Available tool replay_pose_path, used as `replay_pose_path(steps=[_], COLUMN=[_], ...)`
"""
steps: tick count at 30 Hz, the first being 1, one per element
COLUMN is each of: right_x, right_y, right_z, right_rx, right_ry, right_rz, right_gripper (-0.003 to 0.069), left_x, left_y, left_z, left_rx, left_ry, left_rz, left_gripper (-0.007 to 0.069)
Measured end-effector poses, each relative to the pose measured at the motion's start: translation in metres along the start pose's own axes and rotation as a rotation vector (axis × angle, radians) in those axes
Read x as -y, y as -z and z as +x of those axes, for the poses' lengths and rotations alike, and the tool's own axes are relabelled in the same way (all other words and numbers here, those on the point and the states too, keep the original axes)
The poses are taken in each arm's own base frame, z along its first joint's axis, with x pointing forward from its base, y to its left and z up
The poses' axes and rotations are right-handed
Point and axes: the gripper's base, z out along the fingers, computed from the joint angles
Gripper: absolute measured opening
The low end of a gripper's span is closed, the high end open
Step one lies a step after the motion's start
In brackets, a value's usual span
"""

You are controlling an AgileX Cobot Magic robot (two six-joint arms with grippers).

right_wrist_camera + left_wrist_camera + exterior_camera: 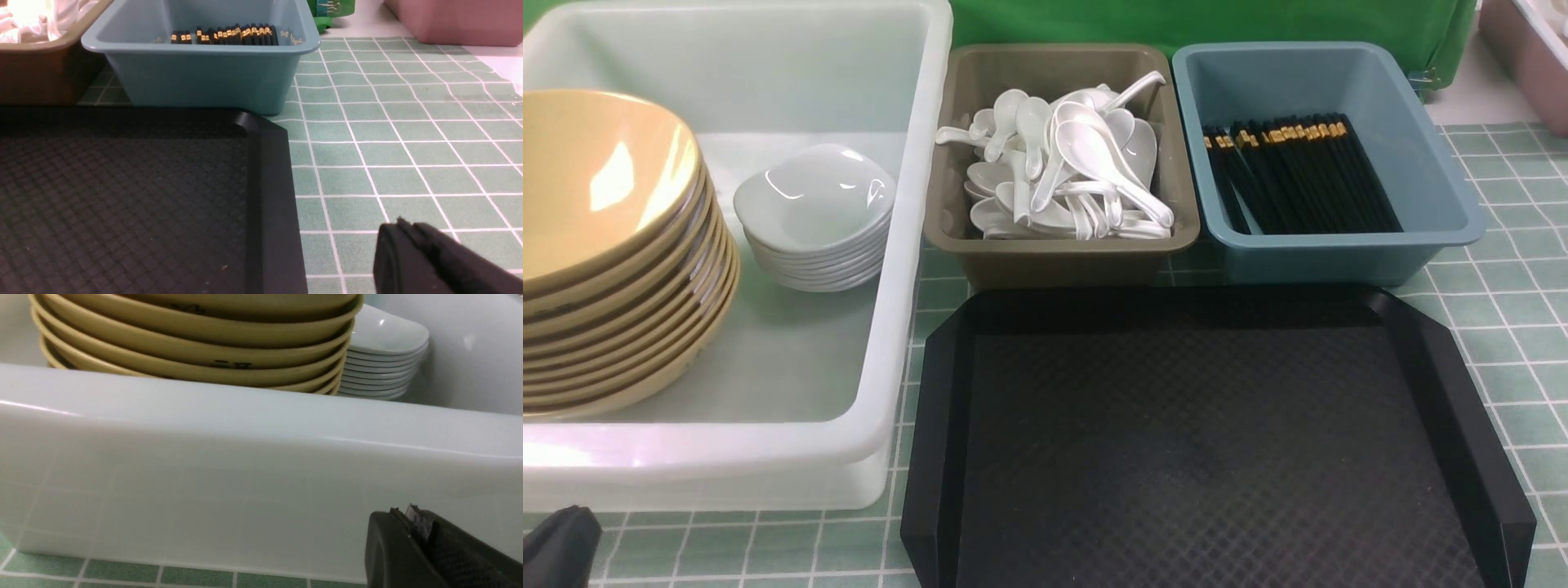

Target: On blue table put chopsticks spoon bowls plates into blue grey white boxes.

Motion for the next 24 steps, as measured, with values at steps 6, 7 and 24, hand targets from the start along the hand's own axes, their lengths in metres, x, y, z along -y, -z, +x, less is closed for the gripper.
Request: replay_pose_path(steps=[6, 7, 24], right_x=[0.0, 0.0, 0.0], right_y=[0.0, 0.0, 0.0], right_z=[0.0, 0.0, 0.0], right_rx=[0.0, 0.0, 0.0], right_ry=[0.001, 0.001, 0.001], right_rz=[0.0, 0.0, 0.0], right_gripper=[0.007, 0.0071, 0.0089], left_x=[0.0, 0.0, 0.0], left_y=[0.0, 0.0, 0.0], left_z=[0.0, 0.0, 0.0], left_rx=[0.0, 0.0, 0.0], left_ry=[0.001, 0.001, 0.001], left_rz=[-0.001, -0.001, -0.001], left_gripper=[0.0002, 0.0002, 0.0002])
